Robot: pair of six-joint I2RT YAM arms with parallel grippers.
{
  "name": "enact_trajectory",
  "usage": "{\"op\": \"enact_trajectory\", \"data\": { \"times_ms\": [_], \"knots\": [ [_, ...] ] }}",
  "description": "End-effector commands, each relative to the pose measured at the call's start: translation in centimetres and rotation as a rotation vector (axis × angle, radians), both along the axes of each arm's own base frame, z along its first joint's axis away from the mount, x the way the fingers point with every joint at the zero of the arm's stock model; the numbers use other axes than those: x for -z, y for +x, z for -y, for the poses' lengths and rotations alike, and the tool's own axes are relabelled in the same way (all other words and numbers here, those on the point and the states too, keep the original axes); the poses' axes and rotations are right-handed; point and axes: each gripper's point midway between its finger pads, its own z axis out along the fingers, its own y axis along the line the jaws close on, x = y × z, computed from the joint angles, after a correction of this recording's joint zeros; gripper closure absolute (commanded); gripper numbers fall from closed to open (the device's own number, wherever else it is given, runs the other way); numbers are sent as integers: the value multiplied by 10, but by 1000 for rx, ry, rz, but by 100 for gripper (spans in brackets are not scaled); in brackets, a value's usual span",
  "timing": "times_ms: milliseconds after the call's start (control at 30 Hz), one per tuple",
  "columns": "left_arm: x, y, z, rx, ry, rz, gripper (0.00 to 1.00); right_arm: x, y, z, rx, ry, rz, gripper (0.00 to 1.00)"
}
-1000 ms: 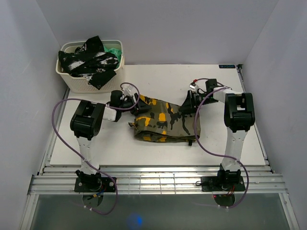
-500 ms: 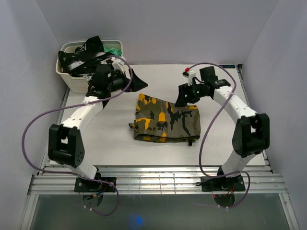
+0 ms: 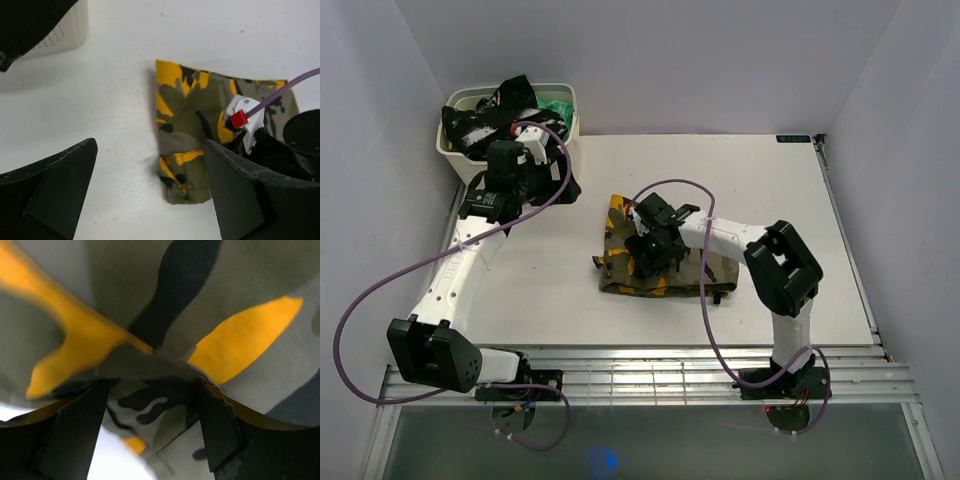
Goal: Fold and stack the trousers
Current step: Neatly place the folded trousers to the corner
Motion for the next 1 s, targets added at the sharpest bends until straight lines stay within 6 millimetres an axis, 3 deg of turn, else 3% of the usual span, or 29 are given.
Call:
{"op": "enact_trajectory", "data": {
  "times_ms": [0,33,67,167,200,267,367,433,500,533,633,667,767,867,967],
  "knots": [
    [13,-21,-27,-61,102,-38,2,42,11,46,32,-248,-2,24],
    [17,-22,-29,-59,115,-45,2,50,9,54,7,-279,-20,26],
    [21,-23,-30,-53,128,-53,2,63,7,78,-19,-325,-52,27],
    [28,-23,-35,-45,162,-59,2,75,6,108,-36,-287,-112,27],
    [28,-23,-34,-29,157,-55,2,76,9,127,-75,-255,-131,27],
    [34,-23,-33,-12,165,-58,2,67,21,145,-114,-228,-101,27],
    [37,-20,-31,9,162,-52,2,57,49,190,-198,-270,-13,27],
    [39,-19,-29,23,152,-53,2,43,65,199,-304,-263,54,24],
    [40,-18,-28,26,147,-54,2,29,77,209,-296,-263,77,18],
    [40,-18,-27,28,141,-54,2,12,93,207,-273,-255,118,17],
    [36,-18,-26,29,131,-44,2,-17,109,206,-159,-230,148,12],
    [34,-18,-26,28,130,-41,2,-35,118,206,-47,-213,168,10],
    [30,-19,-27,25,130,-35,2,-60,123,218,197,-179,175,7],
    [28,-20,-29,20,135,-28,2,-60,112,237,413,-148,122,1],
    [28,-21,-29,15,130,-29,2,-39,96,247,568,-133,14,5]
  ]
}}
